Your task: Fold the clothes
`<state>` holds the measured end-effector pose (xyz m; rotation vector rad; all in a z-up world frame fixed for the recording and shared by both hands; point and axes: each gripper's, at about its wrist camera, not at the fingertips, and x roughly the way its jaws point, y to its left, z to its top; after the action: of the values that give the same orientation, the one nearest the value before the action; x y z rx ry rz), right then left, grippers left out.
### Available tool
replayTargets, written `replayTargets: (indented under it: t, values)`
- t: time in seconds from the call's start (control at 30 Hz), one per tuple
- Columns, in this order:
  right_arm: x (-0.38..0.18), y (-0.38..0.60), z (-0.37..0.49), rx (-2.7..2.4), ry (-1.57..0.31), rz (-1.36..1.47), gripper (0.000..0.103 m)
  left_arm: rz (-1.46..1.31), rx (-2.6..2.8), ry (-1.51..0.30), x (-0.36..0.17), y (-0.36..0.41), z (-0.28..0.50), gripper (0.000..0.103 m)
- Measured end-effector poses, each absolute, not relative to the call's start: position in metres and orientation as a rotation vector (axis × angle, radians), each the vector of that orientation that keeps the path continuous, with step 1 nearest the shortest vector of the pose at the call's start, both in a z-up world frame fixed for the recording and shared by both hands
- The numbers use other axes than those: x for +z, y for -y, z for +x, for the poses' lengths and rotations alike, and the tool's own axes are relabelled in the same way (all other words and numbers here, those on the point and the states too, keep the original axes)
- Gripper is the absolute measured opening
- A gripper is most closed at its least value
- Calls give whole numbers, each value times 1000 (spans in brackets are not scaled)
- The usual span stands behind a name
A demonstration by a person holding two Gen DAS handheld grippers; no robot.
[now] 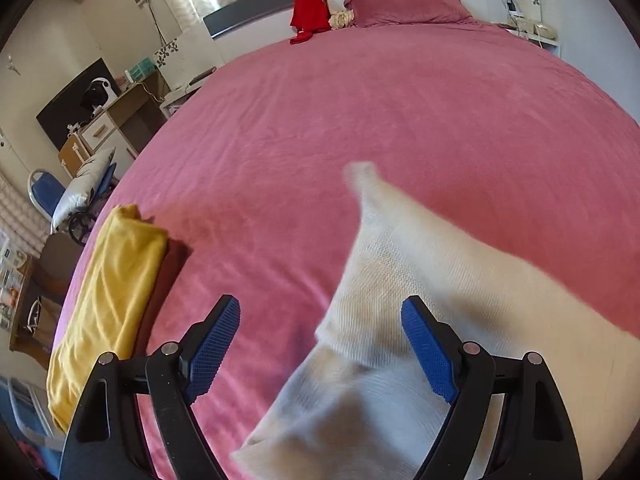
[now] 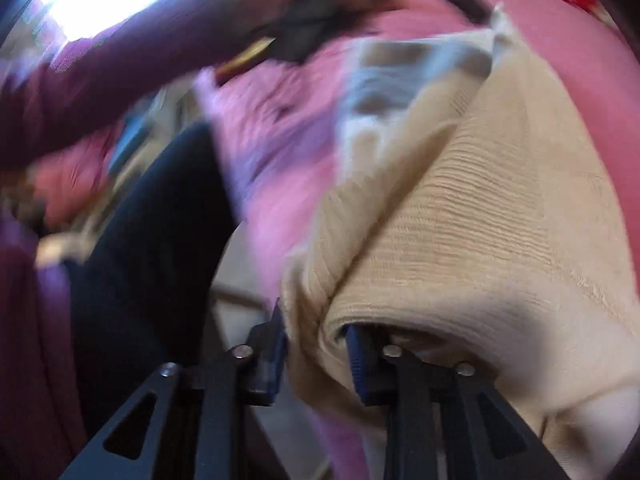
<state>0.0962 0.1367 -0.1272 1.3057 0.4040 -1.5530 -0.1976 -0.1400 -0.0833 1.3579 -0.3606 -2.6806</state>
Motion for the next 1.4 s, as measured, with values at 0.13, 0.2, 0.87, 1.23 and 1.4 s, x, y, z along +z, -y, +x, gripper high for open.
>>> replayTargets:
  t: [0.13, 0.2, 0.87, 1.23, 1.4]
  values:
    - [-129, -138, 70, -1667, -167, 1434, 32, 1413, -2678, 402, -99, 139, -181, 84]
    - [-137, -166, 45, -1801, 122, 1537, 36, 1460, -2655, 396, -114, 139, -172, 84]
    - [-102, -289, -252, -2312, 1291, 1205, 40, 1720, -2747, 472, -132, 161, -31, 84]
    - [-165, -104, -81, -2363, -163, 1608, 44, 1228, -2817, 126, -41, 224, -66, 84]
    - [-200, -81, -69, -2502, -243, 1697, 49, 1285, -2900, 293, -69, 167, -114, 84]
